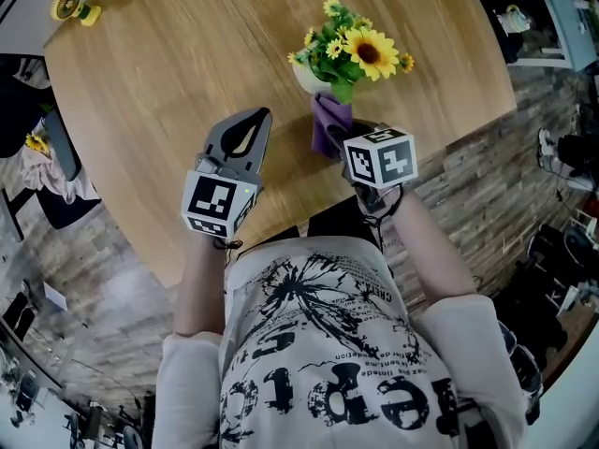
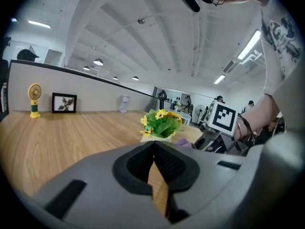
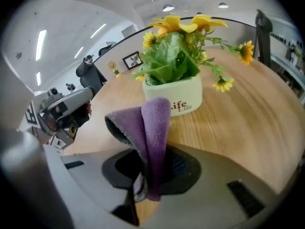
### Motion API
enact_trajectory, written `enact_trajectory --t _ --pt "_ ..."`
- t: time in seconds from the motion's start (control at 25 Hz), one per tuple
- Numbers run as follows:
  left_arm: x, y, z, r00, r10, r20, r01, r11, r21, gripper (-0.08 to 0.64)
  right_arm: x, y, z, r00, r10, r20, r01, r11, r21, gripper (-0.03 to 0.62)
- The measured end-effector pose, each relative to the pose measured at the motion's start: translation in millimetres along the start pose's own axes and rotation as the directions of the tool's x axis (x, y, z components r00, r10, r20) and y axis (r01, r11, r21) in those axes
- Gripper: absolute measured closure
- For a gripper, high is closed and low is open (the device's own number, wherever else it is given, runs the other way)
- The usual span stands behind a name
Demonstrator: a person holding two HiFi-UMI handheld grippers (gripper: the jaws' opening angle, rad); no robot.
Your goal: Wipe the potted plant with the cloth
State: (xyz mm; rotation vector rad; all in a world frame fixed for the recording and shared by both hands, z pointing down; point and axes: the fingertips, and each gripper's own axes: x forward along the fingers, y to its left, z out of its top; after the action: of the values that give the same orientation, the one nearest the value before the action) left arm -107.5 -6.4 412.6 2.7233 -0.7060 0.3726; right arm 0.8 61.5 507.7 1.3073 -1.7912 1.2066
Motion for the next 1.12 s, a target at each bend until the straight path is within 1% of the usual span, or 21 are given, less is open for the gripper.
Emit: enact_trajectory --t 0.04,0.12,0.16,0.24,0.28,0.36,0.4,0.48,0.6,0.76,0.84,0.96,1.04,1.12 --pt "3.8 -3.2 0.4 1.0 -0.004 -0.004 0.004 1.0 0.004 0.555 -5.7 -8.5 -0.5 1.0 -0.007 -0.011 0.006 1.0 -0.018 0.506" --pt "12.2 -10.6 1.2 1.0 -0.026 -0.01 0.027 1.0 0.015 0.524 -17.6 -29.5 1.7 0.999 -0.034 -0.014 0.033 0.998 -0.048 0.508" --pt "16.8 -14.5 1.8 0.999 -0.044 -0.01 0.044 0.999 0.018 0.475 -22.9 -41.3 4.2 0.999 -0.053 -0.008 0.052 0.997 -0.061 0.509" --pt "26.6 -22.4 3.0 0.997 -0.083 -0.007 0.083 0.996 0.018 0.42 -31.8 -66.1 10.3 0.995 -0.096 0.009 0.097 0.992 -0.086 0.509" --pt "32.5 -26.2 3.4 0.995 -0.101 -0.006 0.101 0.995 0.018 0.374 -35.8 -79.1 13.9 0.993 -0.12 0.017 0.121 0.988 -0.093 0.511" --pt "47.0 -33.2 3.5 0.991 -0.13 -0.013 0.13 0.991 0.029 0.25 -43.5 -105.6 23.4 0.986 -0.164 0.036 0.167 0.982 -0.087 0.511" --pt "54.6 -36.6 3.4 0.99 -0.142 -0.02 0.142 0.989 0.04 0.207 -47.0 -118.1 28.7 0.982 -0.182 0.048 0.185 0.98 -0.077 0.511" --pt "69.5 -41.6 2.4 0.987 -0.159 -0.036 0.161 0.985 0.06 0.142 -51.6 -139.6 39.3 0.976 -0.206 0.069 0.21 0.976 -0.056 0.511" --pt "89.1 -39.9 -3.1 0.986 -0.151 -0.068 0.155 0.986 0.067 0.094 -52.9 -161.9 53.8 0.971 -0.221 0.09 0.225 0.973 -0.047 0.511" --pt "112.2 -30.1 -8.6 0.988 -0.122 -0.094 0.129 0.989 0.068 0.031 -49.0 -181.0 74.0 0.965 -0.235 0.115 0.245 0.967 -0.075 0.511" --pt "122.9 -27.6 -9.9 0.987 -0.125 -0.096 0.132 0.989 0.067 0.006 -45.4 -186.9 83.4 0.965 -0.23 0.124 0.242 0.966 -0.093 0.511" --pt "137.1 -23.9 -7.2 0.987 -0.138 -0.079 0.143 0.987 0.07 -0.029 -38.8 -191.6 99.0 0.968 -0.208 0.138 0.224 0.968 -0.116 0.511" --pt "145.6 -23.2 -5.1 0.985 -0.156 -0.074 0.163 0.982 0.098 -0.029 -35.1 -195.0 108.9 0.968 -0.202 0.149 0.221 0.968 -0.12 0.511" --pt "152.9 -26.0 -4.3 0.979 -0.184 -0.085 0.194 0.97 0.143 -0.031 -32.6 -198.3 117.0 0.966 -0.203 0.159 0.223 0.968 -0.119 0.511"
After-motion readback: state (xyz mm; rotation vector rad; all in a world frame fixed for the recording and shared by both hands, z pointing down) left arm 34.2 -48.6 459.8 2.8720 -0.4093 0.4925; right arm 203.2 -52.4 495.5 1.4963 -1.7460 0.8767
